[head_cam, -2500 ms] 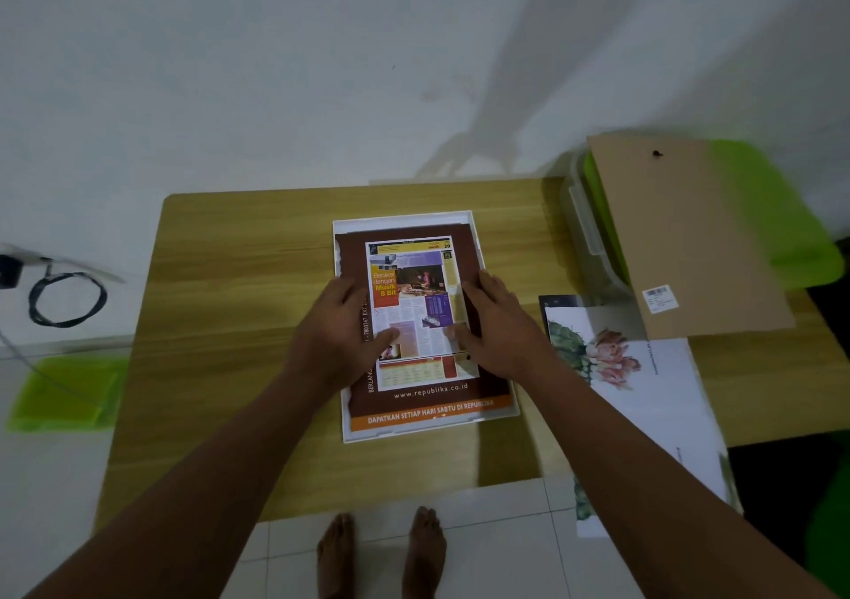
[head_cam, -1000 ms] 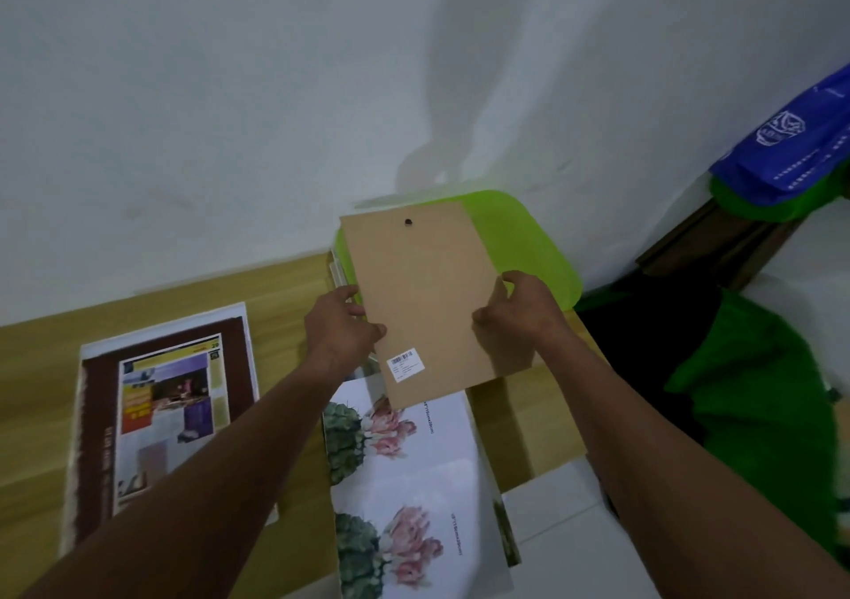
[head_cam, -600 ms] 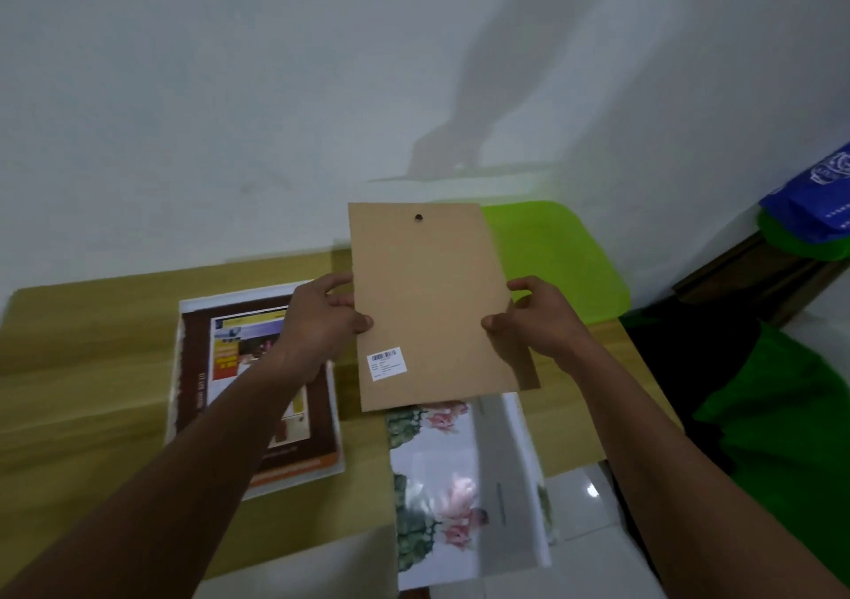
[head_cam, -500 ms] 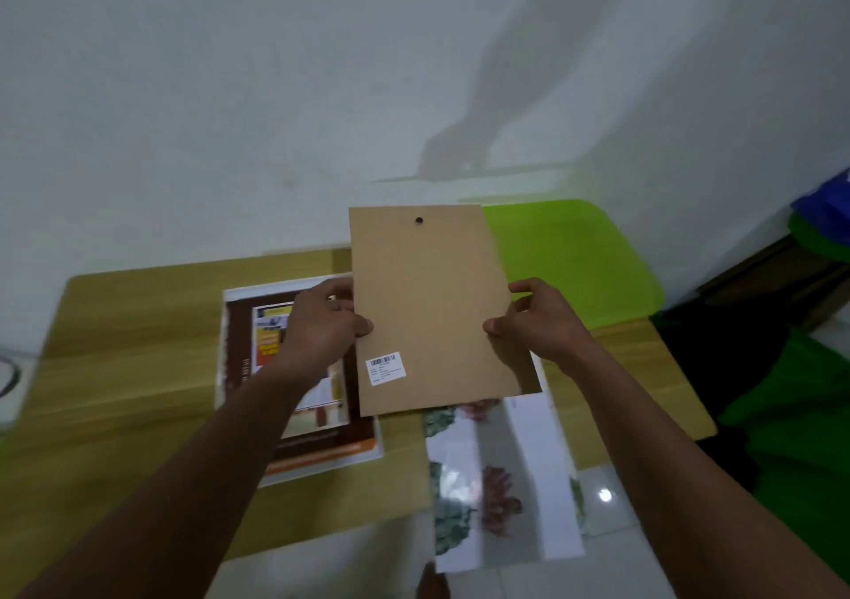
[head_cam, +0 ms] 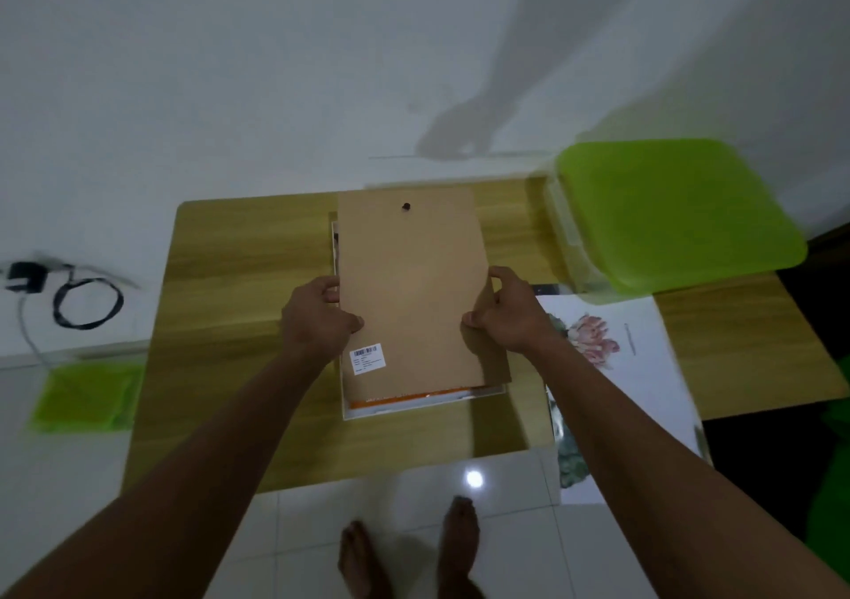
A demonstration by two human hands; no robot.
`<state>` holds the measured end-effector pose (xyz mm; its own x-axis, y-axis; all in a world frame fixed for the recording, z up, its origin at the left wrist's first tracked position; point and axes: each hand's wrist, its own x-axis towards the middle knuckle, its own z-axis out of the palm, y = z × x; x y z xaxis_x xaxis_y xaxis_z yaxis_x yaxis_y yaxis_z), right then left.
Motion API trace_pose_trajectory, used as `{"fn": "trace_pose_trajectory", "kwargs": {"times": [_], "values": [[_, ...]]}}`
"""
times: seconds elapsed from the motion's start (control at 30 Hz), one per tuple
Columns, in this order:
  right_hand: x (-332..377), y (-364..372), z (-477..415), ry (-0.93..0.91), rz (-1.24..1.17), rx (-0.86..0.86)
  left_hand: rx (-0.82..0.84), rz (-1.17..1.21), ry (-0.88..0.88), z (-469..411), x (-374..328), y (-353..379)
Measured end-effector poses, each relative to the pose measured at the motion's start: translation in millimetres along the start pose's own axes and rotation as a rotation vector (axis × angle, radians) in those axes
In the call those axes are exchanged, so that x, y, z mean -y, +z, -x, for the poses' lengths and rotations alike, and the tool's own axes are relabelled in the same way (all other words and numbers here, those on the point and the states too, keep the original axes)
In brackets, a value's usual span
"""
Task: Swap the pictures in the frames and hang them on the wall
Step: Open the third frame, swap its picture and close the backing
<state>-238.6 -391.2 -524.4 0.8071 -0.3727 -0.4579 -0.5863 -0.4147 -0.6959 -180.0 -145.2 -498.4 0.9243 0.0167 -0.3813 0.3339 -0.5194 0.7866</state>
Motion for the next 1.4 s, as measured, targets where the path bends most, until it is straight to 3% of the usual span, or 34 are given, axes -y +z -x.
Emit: {"fn": "trace_pose_trajectory", "kwargs": {"times": [0.27, 0.67, 1.0, 1.27, 1.4], "values": [[-16.6, 21.7, 2.9, -0.028, 0.204, -0.001, -0.028, -0.105, -0.001, 2.9, 29.0, 15.3], [-19.1, 16.3, -5.3, -0.085, 0.182, 0.062, -0.083, -0.22, 0.04, -4.4, 33.5, 27.3], [-22.4, 16.7, 1.5, -0.174, 0.293, 0.04, -0.034, -0.505, 0.074, -11.3, 43.8, 33.5], [-22.2, 21.1, 7.8, -0.212, 0.388, 0.007, 0.03, -0.57, 0.059, -6.5, 39.5, 35.7], [-18.8, 13.3, 4.0, -0.145, 0.372, 0.243, 0.025, -0.584, 0.036, -3.5, 37.3, 35.5]]}}
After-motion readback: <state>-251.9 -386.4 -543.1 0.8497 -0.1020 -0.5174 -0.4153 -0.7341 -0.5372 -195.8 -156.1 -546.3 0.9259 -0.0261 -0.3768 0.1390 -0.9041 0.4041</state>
